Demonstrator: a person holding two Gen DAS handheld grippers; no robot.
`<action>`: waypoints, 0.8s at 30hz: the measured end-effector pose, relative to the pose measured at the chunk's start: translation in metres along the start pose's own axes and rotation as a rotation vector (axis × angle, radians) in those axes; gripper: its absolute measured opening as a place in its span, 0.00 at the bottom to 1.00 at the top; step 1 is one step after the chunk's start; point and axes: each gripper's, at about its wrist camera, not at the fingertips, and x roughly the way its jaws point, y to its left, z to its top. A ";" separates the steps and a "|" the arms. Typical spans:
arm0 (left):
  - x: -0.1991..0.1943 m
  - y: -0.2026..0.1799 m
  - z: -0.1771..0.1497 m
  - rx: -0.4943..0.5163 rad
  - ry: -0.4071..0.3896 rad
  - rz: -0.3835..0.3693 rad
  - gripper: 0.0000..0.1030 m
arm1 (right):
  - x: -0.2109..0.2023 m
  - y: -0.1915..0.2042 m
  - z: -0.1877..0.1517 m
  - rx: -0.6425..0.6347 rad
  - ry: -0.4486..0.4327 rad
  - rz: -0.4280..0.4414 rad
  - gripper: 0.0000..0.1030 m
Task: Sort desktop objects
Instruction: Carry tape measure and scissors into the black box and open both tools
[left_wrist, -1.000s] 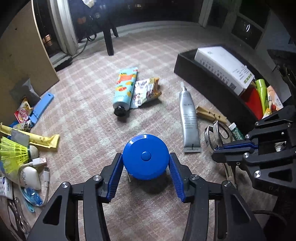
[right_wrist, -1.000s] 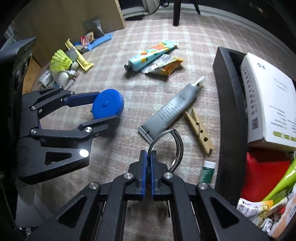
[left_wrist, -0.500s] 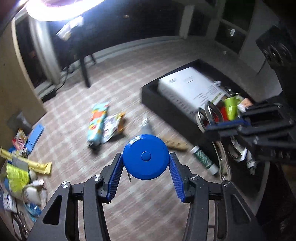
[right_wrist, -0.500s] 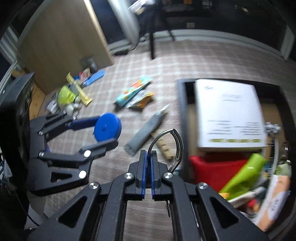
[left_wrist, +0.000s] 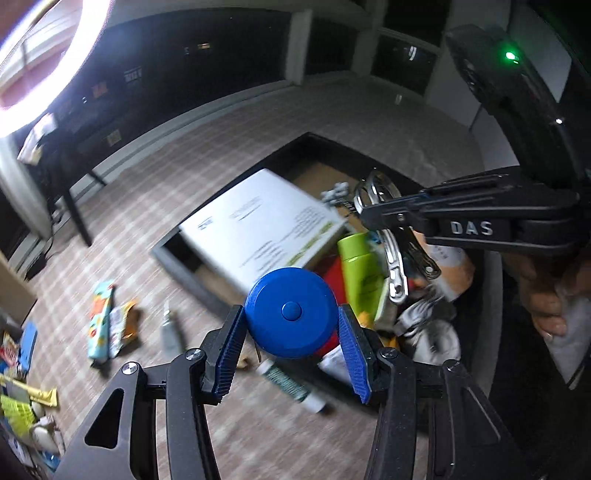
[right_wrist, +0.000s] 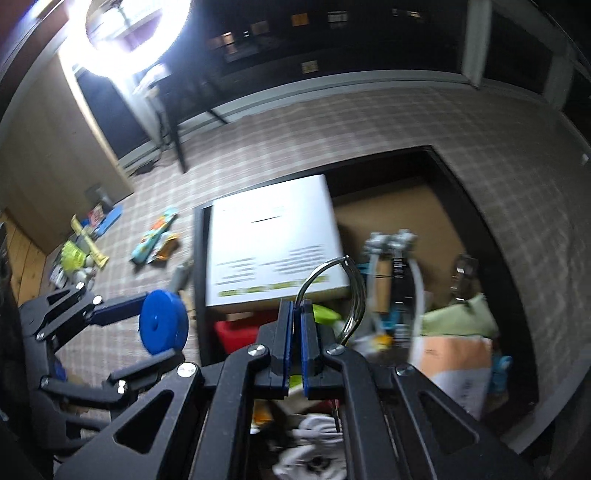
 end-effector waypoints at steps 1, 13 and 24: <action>0.001 -0.005 0.003 0.007 0.001 -0.005 0.46 | -0.001 -0.006 0.000 0.009 -0.004 -0.007 0.04; 0.016 -0.054 0.026 0.077 0.013 -0.033 0.46 | -0.013 -0.048 0.000 0.072 -0.031 -0.054 0.04; 0.027 -0.081 0.031 0.112 0.044 -0.062 0.53 | -0.008 -0.056 -0.001 0.092 -0.003 -0.075 0.18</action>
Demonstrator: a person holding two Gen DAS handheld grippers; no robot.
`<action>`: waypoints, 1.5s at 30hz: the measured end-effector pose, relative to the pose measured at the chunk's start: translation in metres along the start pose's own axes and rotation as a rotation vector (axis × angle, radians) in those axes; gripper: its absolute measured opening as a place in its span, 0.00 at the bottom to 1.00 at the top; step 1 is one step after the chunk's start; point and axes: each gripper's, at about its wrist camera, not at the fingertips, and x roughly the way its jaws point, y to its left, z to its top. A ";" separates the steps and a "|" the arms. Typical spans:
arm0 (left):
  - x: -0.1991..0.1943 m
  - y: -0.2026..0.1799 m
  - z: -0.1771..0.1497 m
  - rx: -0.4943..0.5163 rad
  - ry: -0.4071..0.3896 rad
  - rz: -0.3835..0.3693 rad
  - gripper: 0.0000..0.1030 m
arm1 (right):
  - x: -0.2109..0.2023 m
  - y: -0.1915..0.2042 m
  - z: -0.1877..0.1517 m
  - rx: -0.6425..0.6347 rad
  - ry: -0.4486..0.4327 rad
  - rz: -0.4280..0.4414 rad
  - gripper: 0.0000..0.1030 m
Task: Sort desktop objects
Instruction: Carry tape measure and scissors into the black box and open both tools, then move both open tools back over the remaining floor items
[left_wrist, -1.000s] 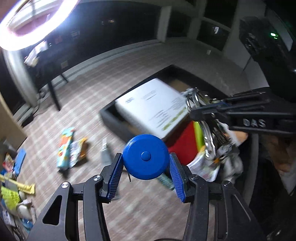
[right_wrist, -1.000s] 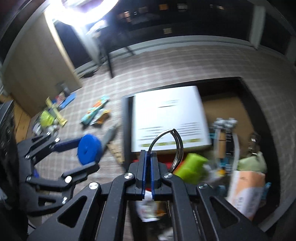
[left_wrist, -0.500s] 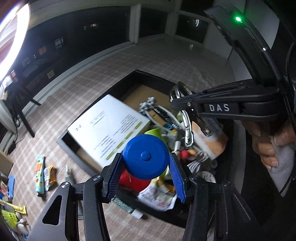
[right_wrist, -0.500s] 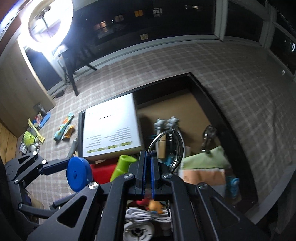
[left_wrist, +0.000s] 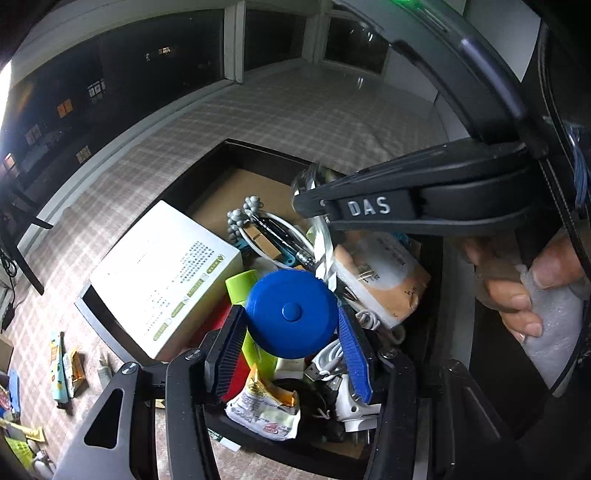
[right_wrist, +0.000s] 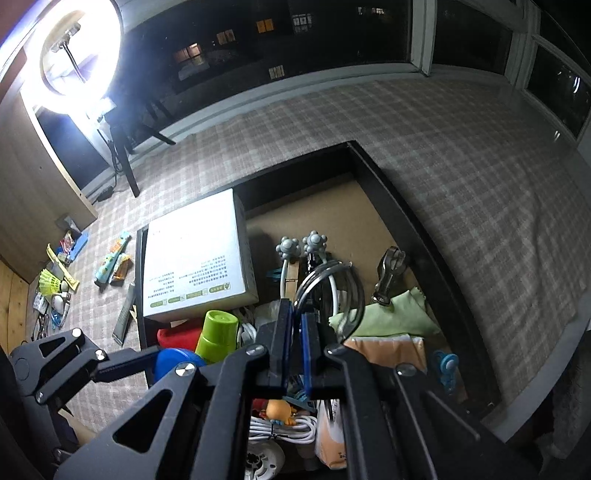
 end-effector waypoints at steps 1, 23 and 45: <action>0.000 0.001 0.000 -0.011 0.005 0.009 0.61 | 0.000 0.000 0.000 -0.002 -0.001 -0.002 0.23; -0.026 0.050 -0.025 -0.140 -0.034 0.095 0.55 | -0.006 0.050 0.001 -0.127 -0.029 0.058 0.30; -0.125 0.243 -0.173 -0.532 -0.037 0.443 0.53 | 0.030 0.228 0.014 -0.490 0.014 0.250 0.30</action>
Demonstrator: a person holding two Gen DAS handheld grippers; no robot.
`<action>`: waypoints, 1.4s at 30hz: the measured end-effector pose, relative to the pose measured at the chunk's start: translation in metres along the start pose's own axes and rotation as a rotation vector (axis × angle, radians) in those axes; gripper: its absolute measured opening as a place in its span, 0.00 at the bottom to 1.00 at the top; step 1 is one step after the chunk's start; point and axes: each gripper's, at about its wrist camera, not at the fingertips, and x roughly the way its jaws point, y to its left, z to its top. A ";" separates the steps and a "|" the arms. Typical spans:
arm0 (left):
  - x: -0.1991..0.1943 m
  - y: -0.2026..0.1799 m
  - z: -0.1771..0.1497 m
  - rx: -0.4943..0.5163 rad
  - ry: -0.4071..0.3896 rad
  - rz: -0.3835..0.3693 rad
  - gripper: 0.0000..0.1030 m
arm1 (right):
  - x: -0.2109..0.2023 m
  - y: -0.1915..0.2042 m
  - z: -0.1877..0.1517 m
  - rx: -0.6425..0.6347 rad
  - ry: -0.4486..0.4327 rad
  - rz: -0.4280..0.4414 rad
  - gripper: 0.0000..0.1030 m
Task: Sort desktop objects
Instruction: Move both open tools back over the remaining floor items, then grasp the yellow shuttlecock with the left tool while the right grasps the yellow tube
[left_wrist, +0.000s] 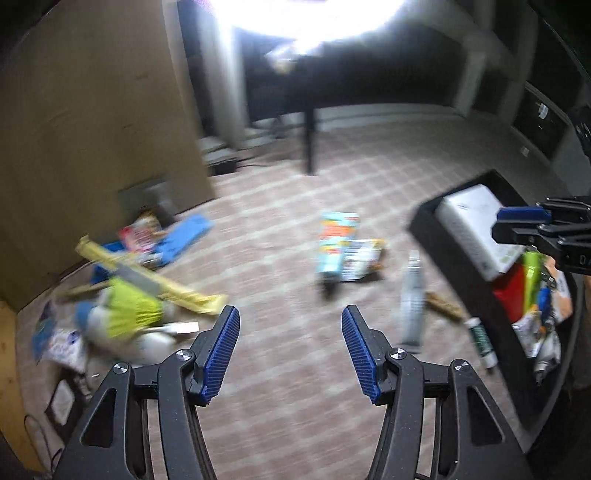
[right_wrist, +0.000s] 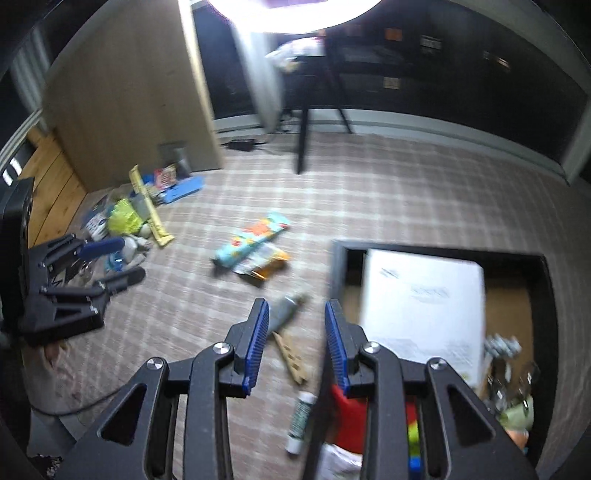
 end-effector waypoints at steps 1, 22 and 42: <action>-0.001 0.011 -0.001 -0.014 -0.002 0.012 0.53 | 0.006 0.008 0.005 -0.015 0.007 0.012 0.30; 0.029 0.142 -0.007 -0.134 0.060 0.028 0.53 | 0.168 0.180 0.094 -0.333 0.219 0.249 0.30; 0.063 0.150 0.000 -0.152 0.084 -0.051 0.12 | 0.222 0.217 0.105 -0.412 0.248 0.245 0.15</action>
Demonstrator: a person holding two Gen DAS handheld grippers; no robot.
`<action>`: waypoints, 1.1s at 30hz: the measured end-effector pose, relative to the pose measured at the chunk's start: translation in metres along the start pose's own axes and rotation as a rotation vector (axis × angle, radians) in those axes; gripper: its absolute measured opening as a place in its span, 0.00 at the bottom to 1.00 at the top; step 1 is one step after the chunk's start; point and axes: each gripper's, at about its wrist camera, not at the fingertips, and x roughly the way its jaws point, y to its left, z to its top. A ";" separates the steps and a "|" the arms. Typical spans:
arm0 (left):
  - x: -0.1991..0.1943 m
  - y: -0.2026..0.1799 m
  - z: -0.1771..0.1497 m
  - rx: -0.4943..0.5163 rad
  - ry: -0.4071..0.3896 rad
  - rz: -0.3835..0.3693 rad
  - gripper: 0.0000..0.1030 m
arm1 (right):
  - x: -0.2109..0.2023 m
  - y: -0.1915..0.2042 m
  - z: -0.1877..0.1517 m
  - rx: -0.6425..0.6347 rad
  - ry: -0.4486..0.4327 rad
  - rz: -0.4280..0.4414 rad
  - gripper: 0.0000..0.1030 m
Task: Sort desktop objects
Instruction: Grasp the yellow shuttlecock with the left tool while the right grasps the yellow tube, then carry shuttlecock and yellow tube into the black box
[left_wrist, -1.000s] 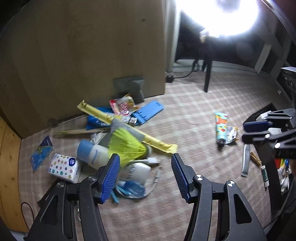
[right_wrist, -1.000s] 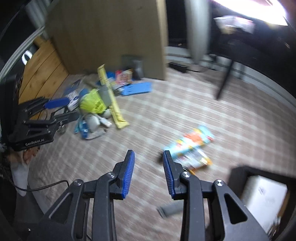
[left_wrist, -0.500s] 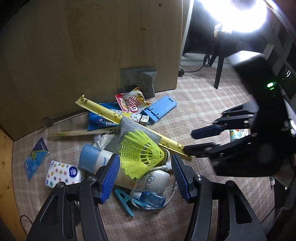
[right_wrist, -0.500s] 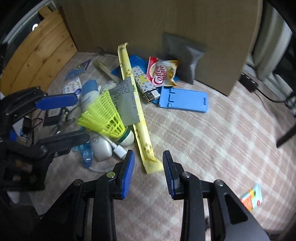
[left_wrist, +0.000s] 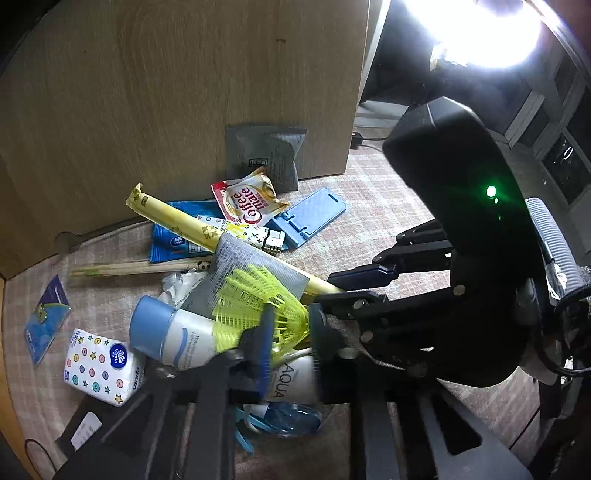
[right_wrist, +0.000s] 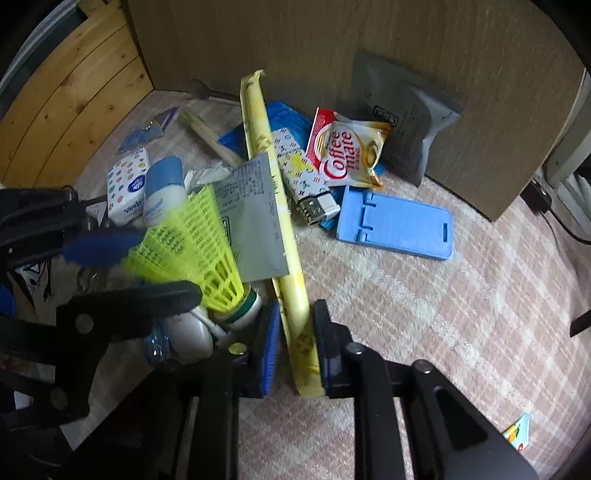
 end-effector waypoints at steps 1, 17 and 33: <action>0.000 0.000 0.000 -0.005 -0.003 -0.006 0.11 | -0.001 0.000 -0.002 0.000 0.001 0.002 0.15; -0.024 -0.037 -0.021 -0.025 -0.033 -0.084 0.01 | -0.044 -0.022 -0.091 0.166 -0.030 0.009 0.11; -0.057 -0.148 -0.012 0.143 -0.100 -0.173 0.01 | -0.183 -0.066 -0.215 0.422 -0.231 -0.074 0.11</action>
